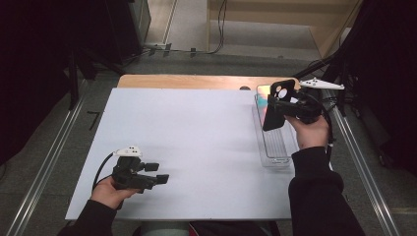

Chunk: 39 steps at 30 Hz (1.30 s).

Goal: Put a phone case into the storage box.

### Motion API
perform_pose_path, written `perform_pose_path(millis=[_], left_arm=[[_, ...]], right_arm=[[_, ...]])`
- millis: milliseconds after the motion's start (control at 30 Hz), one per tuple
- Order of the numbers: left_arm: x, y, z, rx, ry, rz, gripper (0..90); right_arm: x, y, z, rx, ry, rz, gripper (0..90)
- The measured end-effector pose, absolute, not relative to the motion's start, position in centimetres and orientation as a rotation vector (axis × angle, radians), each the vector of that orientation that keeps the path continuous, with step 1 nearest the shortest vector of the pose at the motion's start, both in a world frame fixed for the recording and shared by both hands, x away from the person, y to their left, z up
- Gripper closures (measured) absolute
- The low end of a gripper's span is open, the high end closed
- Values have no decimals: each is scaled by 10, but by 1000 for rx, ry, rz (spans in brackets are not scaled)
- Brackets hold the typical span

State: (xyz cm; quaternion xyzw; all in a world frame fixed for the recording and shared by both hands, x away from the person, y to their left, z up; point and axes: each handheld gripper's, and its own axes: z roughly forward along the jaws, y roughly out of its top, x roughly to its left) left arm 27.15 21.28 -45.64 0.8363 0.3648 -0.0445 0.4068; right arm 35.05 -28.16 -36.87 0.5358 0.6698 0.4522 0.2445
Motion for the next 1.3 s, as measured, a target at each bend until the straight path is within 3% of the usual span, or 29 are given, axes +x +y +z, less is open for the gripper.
perform_pose_path(millis=[1300], left_arm=[[274, 210, -459, 2095, 921, -121, 311]], right_arm=[[425, -276, -442, 1638, 1775, 1048, 119]])
